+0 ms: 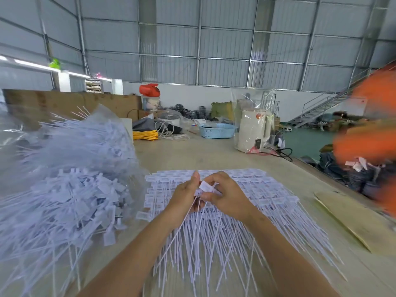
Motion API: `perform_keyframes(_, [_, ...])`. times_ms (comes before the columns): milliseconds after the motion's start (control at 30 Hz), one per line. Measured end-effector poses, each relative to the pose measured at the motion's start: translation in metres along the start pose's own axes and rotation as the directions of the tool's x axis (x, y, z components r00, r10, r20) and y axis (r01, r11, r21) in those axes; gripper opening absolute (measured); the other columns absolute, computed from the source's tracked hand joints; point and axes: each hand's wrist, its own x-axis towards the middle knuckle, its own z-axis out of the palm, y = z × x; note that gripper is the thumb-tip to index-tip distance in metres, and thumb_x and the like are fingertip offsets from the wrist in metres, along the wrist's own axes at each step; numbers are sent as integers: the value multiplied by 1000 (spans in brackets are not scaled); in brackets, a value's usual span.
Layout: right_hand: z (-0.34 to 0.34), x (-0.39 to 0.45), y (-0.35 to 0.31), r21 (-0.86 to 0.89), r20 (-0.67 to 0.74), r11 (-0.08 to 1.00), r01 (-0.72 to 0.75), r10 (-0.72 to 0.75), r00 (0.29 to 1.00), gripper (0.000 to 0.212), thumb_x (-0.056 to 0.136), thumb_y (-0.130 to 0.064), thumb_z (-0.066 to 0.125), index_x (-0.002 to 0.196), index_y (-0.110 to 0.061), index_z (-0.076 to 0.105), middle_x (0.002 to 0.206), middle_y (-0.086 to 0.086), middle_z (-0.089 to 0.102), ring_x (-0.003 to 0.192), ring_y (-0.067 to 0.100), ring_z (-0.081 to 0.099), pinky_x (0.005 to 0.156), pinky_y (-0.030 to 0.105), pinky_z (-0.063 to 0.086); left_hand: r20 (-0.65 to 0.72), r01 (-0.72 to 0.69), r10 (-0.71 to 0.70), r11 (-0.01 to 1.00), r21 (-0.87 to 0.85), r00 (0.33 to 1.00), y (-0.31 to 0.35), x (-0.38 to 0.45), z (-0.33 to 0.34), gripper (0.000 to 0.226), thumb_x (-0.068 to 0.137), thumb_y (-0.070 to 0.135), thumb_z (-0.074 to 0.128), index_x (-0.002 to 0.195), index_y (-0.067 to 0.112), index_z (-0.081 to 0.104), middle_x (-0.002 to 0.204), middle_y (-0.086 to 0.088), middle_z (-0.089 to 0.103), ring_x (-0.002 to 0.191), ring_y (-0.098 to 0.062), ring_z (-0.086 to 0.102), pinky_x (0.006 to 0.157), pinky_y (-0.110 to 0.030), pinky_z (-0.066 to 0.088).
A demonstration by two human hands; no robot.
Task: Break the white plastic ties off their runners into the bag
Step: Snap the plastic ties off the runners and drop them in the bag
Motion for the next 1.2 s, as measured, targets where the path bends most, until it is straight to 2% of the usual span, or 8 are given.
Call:
perform_keyframes(333, [-4, -6, 3, 102, 43, 986, -129, 125, 991, 55, 69, -14, 82, 113, -24, 51, 112, 1, 50, 79, 14, 53, 69, 19, 43, -31, -108, 108, 994, -3, 994, -3, -5, 2, 27, 95, 26, 56, 77, 8, 63, 51, 0, 56, 44, -11, 48, 41, -19, 38])
perform_keyframes(433, [-11, -6, 7, -29, 71, 989, -147, 148, 986, 47, 72, -29, 80, 110, -24, 54, 103, -7, 52, 82, 2, 50, 70, 15, 40, -100, -113, 106, 992, -63, 989, -3, -4, 0, 22, 96, 20, 54, 85, 2, 60, 55, -1, 57, 42, -10, 48, 41, -19, 38])
perform_keyframes(600, [-19, -6, 13, -107, 106, 983, -148, 160, 981, 35, 84, -32, 68, 79, 1, 61, 65, 5, 51, 55, 15, 46, 59, 28, 36, -137, -79, 66, 993, -92, 988, 5, -9, -3, 36, 97, 34, 49, 78, 7, 62, 55, 1, 60, 40, -10, 47, 40, -20, 37])
perform_keyframes(733, [-22, -4, 14, -136, 64, 986, -102, 111, 992, 27, 86, -29, 67, 70, -8, 63, 59, -2, 48, 47, 2, 41, 52, 19, 31, -267, -136, 90, 978, -157, 960, 47, -6, -16, 36, 98, 36, 47, 76, 10, 60, 60, -1, 52, 34, -5, 38, 35, -16, 28])
perform_keyframes(900, [-23, -6, 16, -142, 90, 984, -107, 121, 989, 27, 87, -27, 66, 63, -21, 56, 56, -5, 46, 46, 4, 38, 50, 19, 29, -249, -224, 295, 934, 277, 922, 111, -12, -87, 37, 95, 42, 51, 68, 18, 63, 47, 8, 52, 36, -6, 40, 35, -15, 29])
perform_keyframes(1000, [-23, -6, 16, -151, 104, 982, -111, 127, 986, 28, 88, -28, 65, 68, -9, 58, 58, 0, 46, 49, 11, 39, 54, 25, 31, -229, 44, 295, 524, 850, 928, 112, -11, -141, 39, 94, 40, 52, 67, 14, 59, 66, -5, 60, 60, -19, 52, 57, -26, 41])
perform_keyframes(1100, [-22, -6, 15, -159, 99, 980, -121, 138, 985, 30, 88, -30, 64, 67, -11, 55, 57, 0, 44, 51, 13, 39, 56, 27, 31, -252, 253, 44, 5, 968, 967, 90, -16, -195, 50, 89, 59, 46, 90, 11, 60, 98, -9, 63, 95, -26, 58, 83, -31, 43])
perform_keyframes(1200, [-21, -6, 15, -178, 105, 977, -120, 140, 984, 30, 89, -31, 63, 71, -8, 57, 58, 2, 44, 51, 14, 39, 55, 25, 31, -383, 377, -72, -86, 922, 921, 65, -30, -229, 89, 68, 83, 30, 125, 18, 53, 130, -11, 54, 118, -28, 51, 99, -37, 42])
